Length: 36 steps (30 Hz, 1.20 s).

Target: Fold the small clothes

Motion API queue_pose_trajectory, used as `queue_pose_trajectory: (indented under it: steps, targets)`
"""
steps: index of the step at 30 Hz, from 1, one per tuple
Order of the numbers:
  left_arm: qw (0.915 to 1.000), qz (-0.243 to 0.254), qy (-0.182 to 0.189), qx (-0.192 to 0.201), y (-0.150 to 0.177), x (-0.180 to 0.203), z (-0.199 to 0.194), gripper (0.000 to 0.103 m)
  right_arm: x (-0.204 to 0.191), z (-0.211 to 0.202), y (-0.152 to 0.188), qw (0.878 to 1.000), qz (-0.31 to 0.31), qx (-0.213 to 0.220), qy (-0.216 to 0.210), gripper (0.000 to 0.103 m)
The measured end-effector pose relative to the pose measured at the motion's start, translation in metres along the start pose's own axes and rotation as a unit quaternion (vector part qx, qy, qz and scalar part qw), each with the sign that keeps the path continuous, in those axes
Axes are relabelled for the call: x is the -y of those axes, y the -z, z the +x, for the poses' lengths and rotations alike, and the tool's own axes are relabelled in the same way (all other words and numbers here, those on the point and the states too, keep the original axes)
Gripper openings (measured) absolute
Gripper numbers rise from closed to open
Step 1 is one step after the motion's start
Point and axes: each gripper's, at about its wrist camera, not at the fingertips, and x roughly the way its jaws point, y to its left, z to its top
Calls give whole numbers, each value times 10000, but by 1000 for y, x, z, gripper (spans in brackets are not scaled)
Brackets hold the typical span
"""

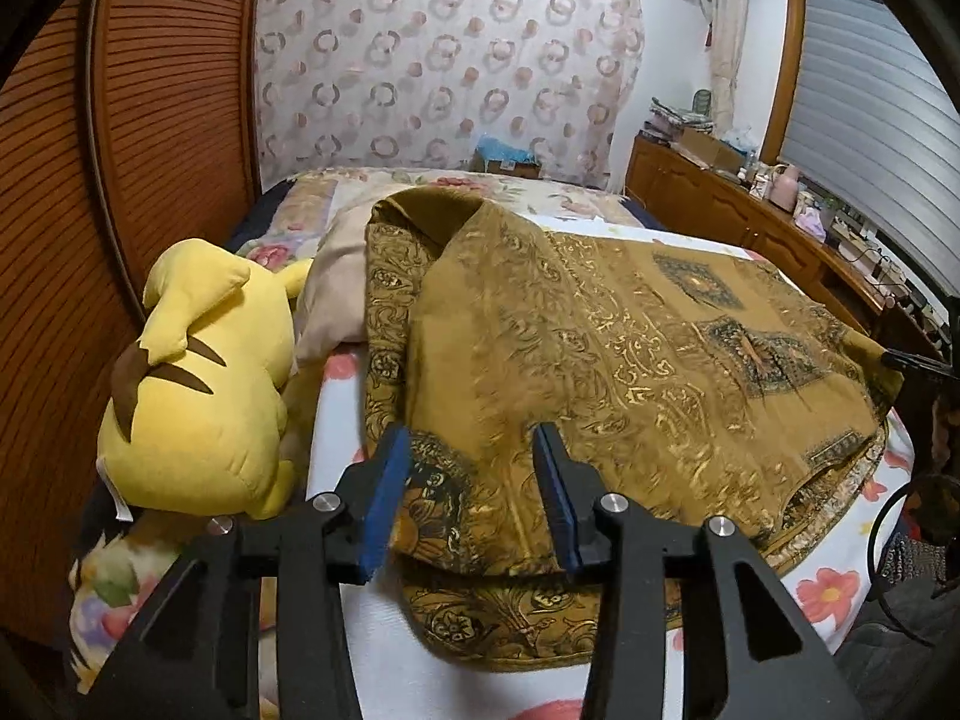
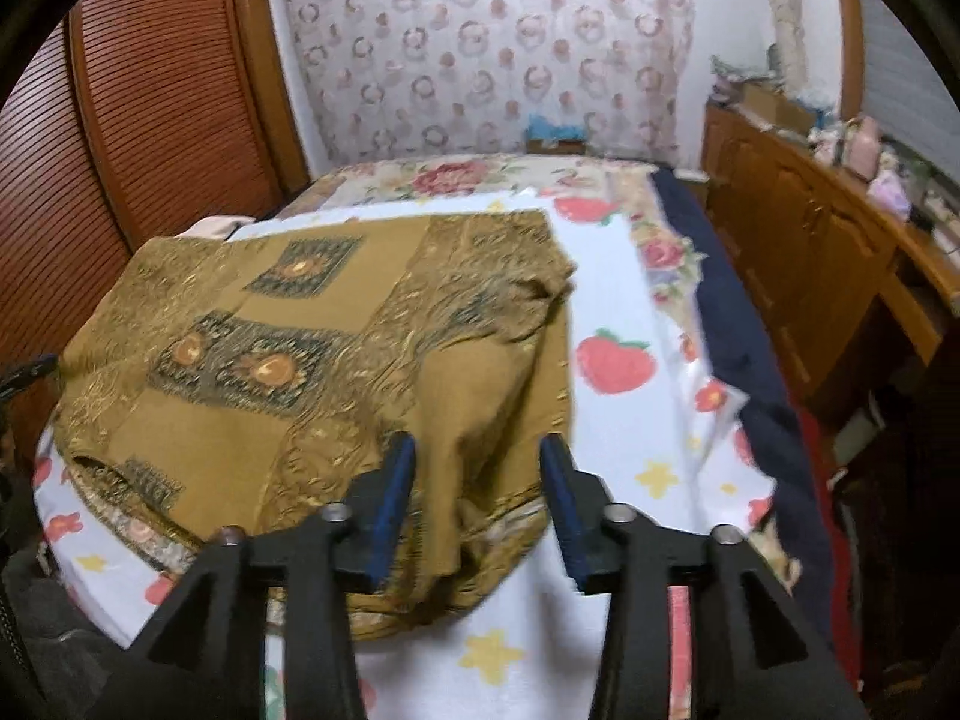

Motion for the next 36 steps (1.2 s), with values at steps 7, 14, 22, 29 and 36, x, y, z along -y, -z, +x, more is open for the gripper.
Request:
queue_pose_trajectory:
  steps: [7,14,22,29,36]
  targets:
    - [9999,15,-31,-151,5,2,13,64,-5,16,13,9999,69,-5,73,46]
    - [9987,-74,-210,-468,12,-7,30,64,-4,38,22,9992,-29,-227,333,56]
    - [9977,-216,-229,-609,19,-13,39,64,-7,39,30,9986,-16,-299,443,61]
    - [9971,-179,-330,-660,18,-14,42,64,-9,28,46,9981,81,-70,608,68]
    - [9969,-159,-383,-667,18,-16,44,64,-7,26,50,9977,115,19,671,76]
